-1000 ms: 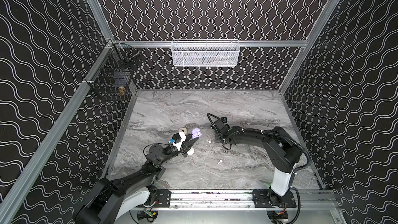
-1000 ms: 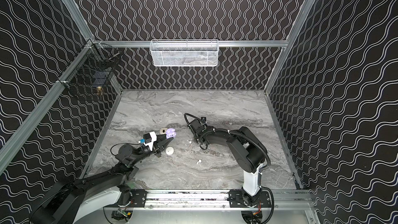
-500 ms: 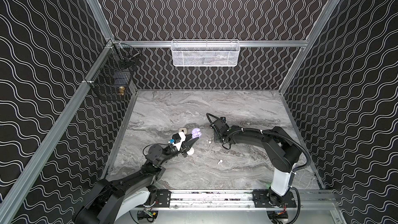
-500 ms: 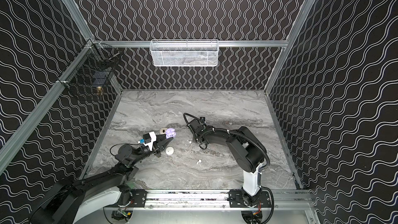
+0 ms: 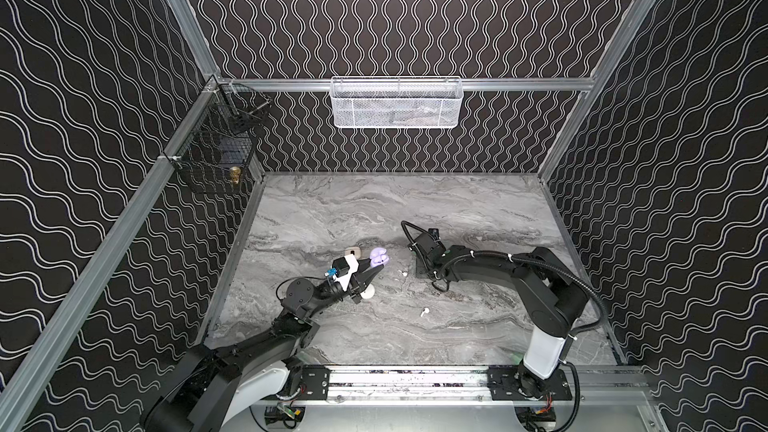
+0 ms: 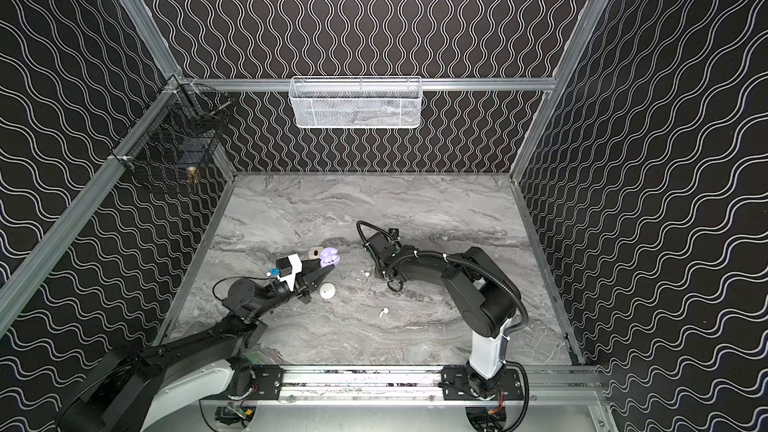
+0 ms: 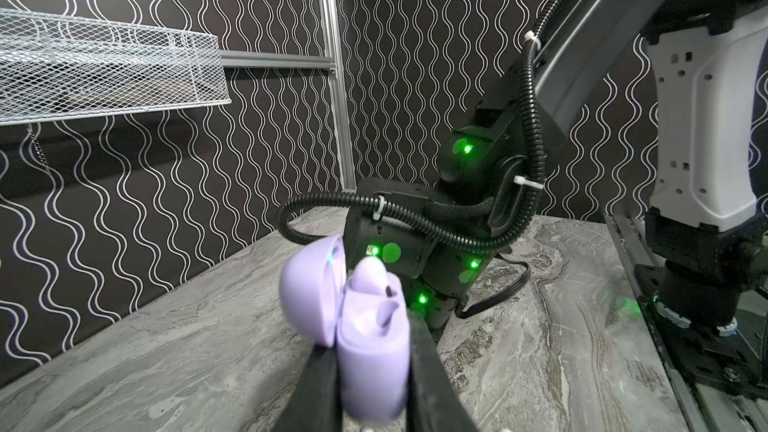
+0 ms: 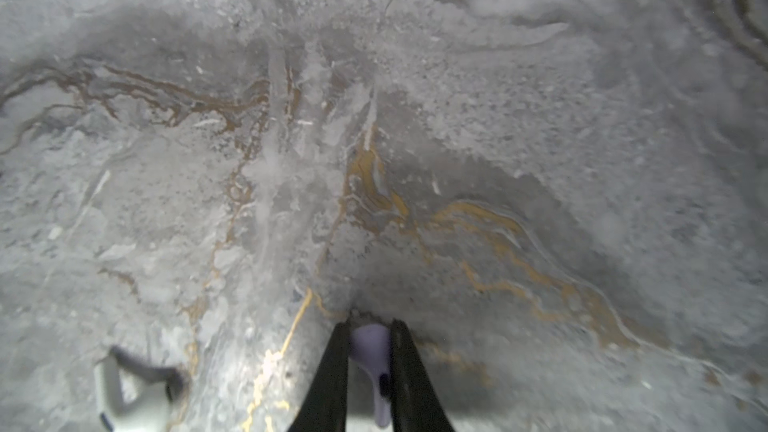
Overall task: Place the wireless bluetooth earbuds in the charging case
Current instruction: 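Lift the lavender earbud and carry it to the case in the left gripper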
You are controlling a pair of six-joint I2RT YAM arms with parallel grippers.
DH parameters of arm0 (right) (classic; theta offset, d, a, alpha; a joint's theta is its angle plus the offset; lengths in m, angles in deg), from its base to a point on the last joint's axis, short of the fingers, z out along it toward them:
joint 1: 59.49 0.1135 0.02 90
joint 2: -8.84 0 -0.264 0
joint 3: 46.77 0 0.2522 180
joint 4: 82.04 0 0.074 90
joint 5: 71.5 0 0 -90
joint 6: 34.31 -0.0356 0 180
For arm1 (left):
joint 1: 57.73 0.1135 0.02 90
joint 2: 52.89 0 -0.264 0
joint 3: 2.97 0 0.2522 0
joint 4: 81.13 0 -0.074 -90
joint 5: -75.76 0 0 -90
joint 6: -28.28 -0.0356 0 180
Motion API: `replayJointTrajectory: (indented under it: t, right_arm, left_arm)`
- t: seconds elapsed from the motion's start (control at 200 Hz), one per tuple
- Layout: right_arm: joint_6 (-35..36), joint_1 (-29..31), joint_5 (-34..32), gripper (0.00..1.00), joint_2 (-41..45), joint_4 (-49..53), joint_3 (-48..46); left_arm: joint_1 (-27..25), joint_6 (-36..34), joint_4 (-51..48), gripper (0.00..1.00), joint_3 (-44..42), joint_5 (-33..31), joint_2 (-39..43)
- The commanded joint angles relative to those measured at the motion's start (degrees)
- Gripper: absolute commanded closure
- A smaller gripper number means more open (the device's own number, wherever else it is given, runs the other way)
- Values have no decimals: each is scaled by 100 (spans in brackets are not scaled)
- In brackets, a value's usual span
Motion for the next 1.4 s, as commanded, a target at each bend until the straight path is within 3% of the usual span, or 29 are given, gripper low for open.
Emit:
replayJointTrajectory:
  t: [0.0, 0.245, 0.465, 0.621, 0.876, 1.396]
  right_arm:
    - [-184, 56, -172, 92, 301, 150, -46]
    - [-560, 638, -857, 95, 1623, 575, -87]
    - [-781, 1884, -1885, 97, 2768, 793, 409]
    - [-528, 2747, -2346, 97, 3162, 155, 583]
    - [79, 3307, -2331, 97, 2998, -1348, 553]
    - [341, 3308, -2119, 96, 2201, -2160, 618]
  left_arm:
    - [-3, -95, 159, 100, 3, 45, 5]
    - [4, -71, 352, 100, -49, 43, -49]
    - [-1, -104, 332, 100, -89, 23, 56]
    - [-2, -120, 389, 100, -134, -5, 90]
    - [-3, -122, 443, 100, -147, -4, 88]
    - [4, -71, 421, 100, -137, 5, 126]
